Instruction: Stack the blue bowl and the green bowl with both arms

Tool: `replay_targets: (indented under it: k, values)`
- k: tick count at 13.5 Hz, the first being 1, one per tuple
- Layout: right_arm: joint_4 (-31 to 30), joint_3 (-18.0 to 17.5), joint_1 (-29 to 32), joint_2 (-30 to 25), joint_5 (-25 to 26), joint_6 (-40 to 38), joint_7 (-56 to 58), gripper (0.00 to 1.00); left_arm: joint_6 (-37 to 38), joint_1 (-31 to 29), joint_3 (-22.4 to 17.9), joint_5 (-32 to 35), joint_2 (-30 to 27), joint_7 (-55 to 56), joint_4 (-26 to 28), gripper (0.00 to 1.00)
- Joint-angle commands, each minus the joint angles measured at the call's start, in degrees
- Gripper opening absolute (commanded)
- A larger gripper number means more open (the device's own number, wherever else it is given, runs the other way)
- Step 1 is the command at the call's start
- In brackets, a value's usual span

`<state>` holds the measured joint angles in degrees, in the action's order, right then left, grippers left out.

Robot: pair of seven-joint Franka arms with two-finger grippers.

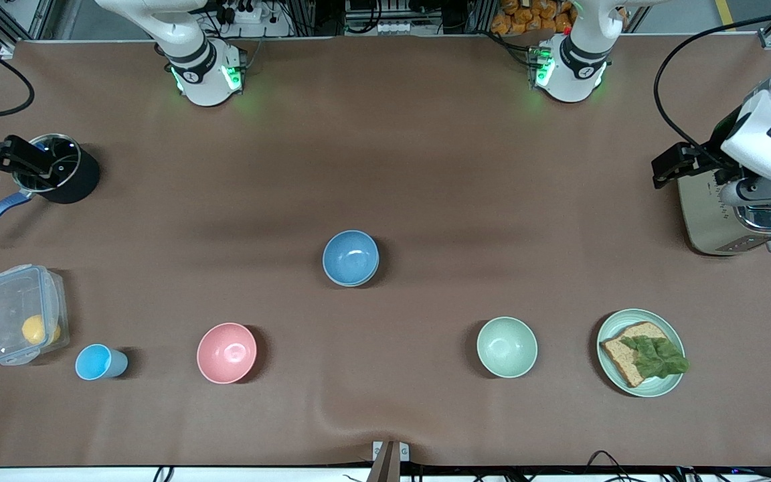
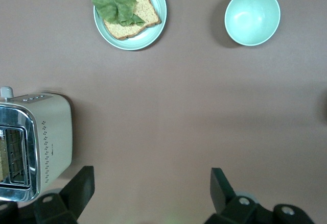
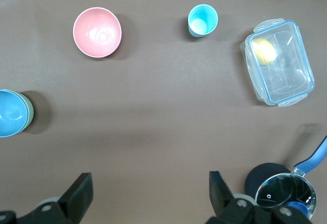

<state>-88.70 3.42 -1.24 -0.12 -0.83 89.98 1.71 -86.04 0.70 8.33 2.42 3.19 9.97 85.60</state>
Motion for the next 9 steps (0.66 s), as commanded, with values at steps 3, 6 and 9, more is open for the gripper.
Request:
replay_targets:
  k: [3,6,9]
  values:
    - [0.20,-0.08,0.18,-0.58,0.04,-1.03,-1.01,1.00,1.49,0.27,-0.86,-1.89,-1.43,-5.05,0.27,1.00]
    - [0.28,-0.17,0.09,-0.50,0.04,-0.77,-0.92,1.00,1.49,0.09,-0.95,-3.74,-1.43,-4.88,0.18,1.00]
    - [0.28,-0.08,0.10,-0.41,0.04,-0.60,-1.01,1.00,1.57,0.09,-0.95,-3.21,-1.52,-4.88,0.18,1.00]
